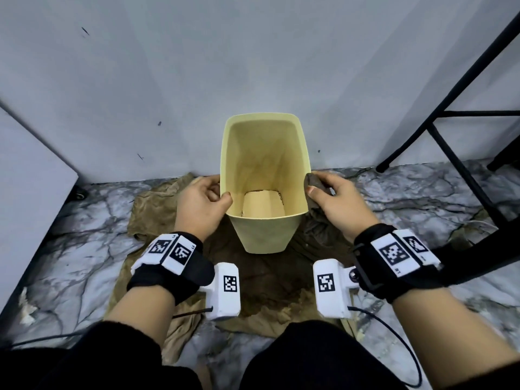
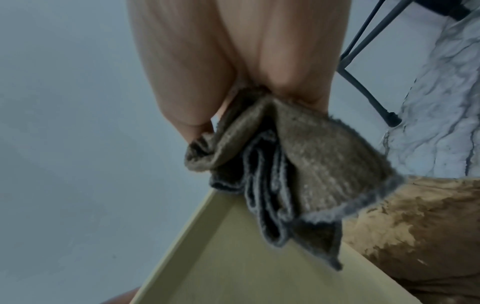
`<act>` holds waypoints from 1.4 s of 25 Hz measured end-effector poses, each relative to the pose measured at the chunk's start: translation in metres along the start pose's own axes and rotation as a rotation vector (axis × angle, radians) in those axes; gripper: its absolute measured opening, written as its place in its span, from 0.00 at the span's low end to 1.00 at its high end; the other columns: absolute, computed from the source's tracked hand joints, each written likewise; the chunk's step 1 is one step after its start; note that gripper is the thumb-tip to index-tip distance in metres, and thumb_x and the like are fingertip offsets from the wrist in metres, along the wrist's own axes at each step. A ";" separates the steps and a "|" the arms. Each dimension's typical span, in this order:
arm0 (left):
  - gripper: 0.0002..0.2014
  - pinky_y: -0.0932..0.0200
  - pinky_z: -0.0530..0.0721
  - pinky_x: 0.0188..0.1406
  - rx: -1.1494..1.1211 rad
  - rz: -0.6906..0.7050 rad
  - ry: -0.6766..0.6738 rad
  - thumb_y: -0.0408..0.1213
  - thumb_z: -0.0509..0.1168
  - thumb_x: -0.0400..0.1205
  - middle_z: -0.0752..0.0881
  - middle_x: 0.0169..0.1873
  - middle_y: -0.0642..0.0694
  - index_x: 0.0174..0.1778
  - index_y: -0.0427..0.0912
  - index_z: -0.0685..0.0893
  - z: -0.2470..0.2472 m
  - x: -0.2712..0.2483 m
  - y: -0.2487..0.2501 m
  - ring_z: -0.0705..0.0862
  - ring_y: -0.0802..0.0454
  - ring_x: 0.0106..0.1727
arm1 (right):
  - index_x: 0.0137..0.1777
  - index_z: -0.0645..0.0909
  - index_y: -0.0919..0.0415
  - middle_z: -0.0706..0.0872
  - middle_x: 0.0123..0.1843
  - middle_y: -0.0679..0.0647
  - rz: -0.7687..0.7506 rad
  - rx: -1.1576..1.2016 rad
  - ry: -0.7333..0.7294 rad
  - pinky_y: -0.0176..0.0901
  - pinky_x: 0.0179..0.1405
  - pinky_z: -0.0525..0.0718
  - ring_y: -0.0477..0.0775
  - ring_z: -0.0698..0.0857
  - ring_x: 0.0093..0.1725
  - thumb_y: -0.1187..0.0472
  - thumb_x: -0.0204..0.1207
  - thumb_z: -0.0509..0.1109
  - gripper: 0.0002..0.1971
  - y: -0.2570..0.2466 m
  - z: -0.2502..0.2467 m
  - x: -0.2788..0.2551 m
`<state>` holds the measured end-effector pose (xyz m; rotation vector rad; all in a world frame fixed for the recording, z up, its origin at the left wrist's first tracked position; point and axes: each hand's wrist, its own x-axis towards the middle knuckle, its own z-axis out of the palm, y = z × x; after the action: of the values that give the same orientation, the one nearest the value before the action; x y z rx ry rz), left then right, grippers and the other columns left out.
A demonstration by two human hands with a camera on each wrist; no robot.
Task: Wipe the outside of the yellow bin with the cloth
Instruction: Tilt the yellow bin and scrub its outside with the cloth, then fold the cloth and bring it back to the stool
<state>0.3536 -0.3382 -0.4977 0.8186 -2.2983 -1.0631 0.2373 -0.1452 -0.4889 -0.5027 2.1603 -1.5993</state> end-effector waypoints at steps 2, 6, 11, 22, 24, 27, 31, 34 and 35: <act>0.15 0.64 0.76 0.38 0.016 -0.033 -0.005 0.32 0.69 0.70 0.77 0.27 0.47 0.53 0.41 0.85 -0.002 -0.001 -0.012 0.76 0.56 0.29 | 0.65 0.76 0.55 0.84 0.63 0.57 0.023 0.001 -0.041 0.60 0.68 0.78 0.56 0.82 0.62 0.53 0.67 0.67 0.24 0.010 0.010 0.005; 0.19 0.61 0.78 0.40 -0.019 -0.068 -0.019 0.41 0.66 0.65 0.78 0.28 0.47 0.52 0.43 0.85 -0.007 -0.002 -0.028 0.76 0.57 0.28 | 0.67 0.74 0.57 0.83 0.65 0.57 0.049 0.017 -0.063 0.58 0.68 0.78 0.55 0.82 0.63 0.58 0.75 0.66 0.20 0.016 0.022 0.005; 0.22 0.65 0.78 0.38 -0.032 -0.081 0.013 0.43 0.64 0.62 0.79 0.28 0.46 0.52 0.44 0.86 -0.008 -0.002 -0.027 0.78 0.59 0.27 | 0.67 0.75 0.59 0.85 0.62 0.58 0.092 0.143 -0.075 0.49 0.61 0.82 0.54 0.84 0.58 0.62 0.77 0.64 0.18 0.012 0.024 0.004; 0.10 0.76 0.77 0.37 -0.130 0.110 -0.112 0.39 0.67 0.77 0.85 0.43 0.49 0.54 0.46 0.85 0.001 -0.004 0.055 0.82 0.58 0.38 | 0.45 0.74 0.53 0.87 0.46 0.55 -0.032 0.314 0.008 0.44 0.45 0.86 0.45 0.87 0.38 0.64 0.74 0.67 0.06 -0.038 -0.001 -0.006; 0.05 0.71 0.80 0.32 -0.319 0.060 -0.267 0.37 0.65 0.78 0.85 0.37 0.50 0.47 0.50 0.84 0.007 -0.010 0.082 0.83 0.60 0.32 | 0.43 0.75 0.55 0.87 0.43 0.56 -0.066 0.378 -0.001 0.45 0.42 0.88 0.47 0.87 0.35 0.65 0.73 0.68 0.05 -0.053 0.001 -0.006; 0.06 0.68 0.82 0.29 -0.480 0.010 -0.263 0.34 0.65 0.78 0.85 0.32 0.51 0.40 0.51 0.82 0.006 -0.017 0.094 0.83 0.63 0.29 | 0.38 0.80 0.53 0.85 0.49 0.61 -0.102 0.355 0.016 0.56 0.52 0.86 0.58 0.86 0.47 0.60 0.67 0.74 0.05 -0.064 0.007 -0.006; 0.05 0.55 0.88 0.43 -0.551 -0.015 -0.189 0.33 0.66 0.77 0.86 0.34 0.49 0.38 0.48 0.84 -0.006 -0.022 0.096 0.86 0.52 0.38 | 0.34 0.80 0.53 0.83 0.39 0.57 -0.132 0.353 0.011 0.55 0.51 0.83 0.56 0.83 0.43 0.60 0.69 0.72 0.05 -0.071 0.016 -0.012; 0.05 0.47 0.87 0.53 -0.561 -0.048 -0.166 0.37 0.65 0.78 0.88 0.36 0.48 0.39 0.46 0.86 -0.019 -0.019 0.095 0.88 0.48 0.44 | 0.43 0.82 0.56 0.87 0.45 0.57 -0.136 0.322 -0.128 0.50 0.52 0.84 0.53 0.86 0.45 0.53 0.65 0.72 0.10 -0.084 0.018 -0.023; 0.05 0.46 0.87 0.54 -0.564 -0.057 -0.158 0.38 0.65 0.78 0.89 0.37 0.47 0.40 0.45 0.87 -0.022 -0.018 0.094 0.88 0.48 0.45 | 0.47 0.82 0.54 0.88 0.50 0.57 -0.135 0.274 -0.183 0.50 0.54 0.84 0.53 0.87 0.49 0.52 0.62 0.73 0.14 -0.087 0.017 -0.025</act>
<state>0.3508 -0.2882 -0.4132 0.5855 -1.9351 -1.7420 0.2716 -0.1704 -0.4069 -0.6888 1.7729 -1.8091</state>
